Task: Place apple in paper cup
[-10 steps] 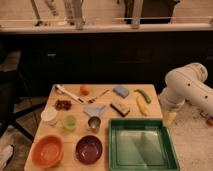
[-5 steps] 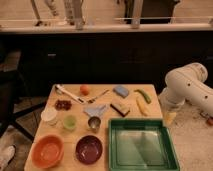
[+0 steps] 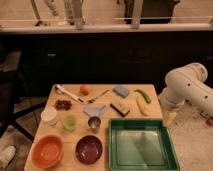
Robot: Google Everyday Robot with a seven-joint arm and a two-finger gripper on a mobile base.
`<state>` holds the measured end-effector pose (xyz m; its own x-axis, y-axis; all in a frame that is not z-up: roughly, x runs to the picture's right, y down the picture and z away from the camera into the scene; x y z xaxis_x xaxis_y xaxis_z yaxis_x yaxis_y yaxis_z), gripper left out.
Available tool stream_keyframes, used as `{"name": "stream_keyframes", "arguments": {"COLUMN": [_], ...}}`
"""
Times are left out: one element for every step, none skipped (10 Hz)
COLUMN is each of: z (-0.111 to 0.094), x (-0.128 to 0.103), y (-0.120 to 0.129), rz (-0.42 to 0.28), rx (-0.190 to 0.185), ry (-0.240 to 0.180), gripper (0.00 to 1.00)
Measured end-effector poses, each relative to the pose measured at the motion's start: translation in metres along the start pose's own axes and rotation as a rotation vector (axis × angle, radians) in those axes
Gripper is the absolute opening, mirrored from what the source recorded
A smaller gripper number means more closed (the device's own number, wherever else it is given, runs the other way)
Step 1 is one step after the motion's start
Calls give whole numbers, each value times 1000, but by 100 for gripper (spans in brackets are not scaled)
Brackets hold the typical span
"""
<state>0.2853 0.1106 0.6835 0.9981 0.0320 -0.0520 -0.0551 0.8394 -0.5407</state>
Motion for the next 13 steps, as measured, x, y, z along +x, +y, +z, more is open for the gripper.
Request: {"name": "stream_keyframes", "arguments": {"z": [0,0,0,0,0,0,0,0,0,0,0,-1,-2], "x": [0,0,0,0,0,0,0,0,0,0,0,0,-2], "y": [0,0,0,0,0,0,0,0,0,0,0,0,0], "rz": [0,0,0,0,0,0,0,0,0,0,1,-7,-34], "rx": [0,0,0,0,0,0,0,0,0,0,2,6,12], "ry": [0,0,0,0,0,0,0,0,0,0,-1,-5,-19], "gripper": [80,80,80,80,80,80,80,80,80,80,80,80,80]}}
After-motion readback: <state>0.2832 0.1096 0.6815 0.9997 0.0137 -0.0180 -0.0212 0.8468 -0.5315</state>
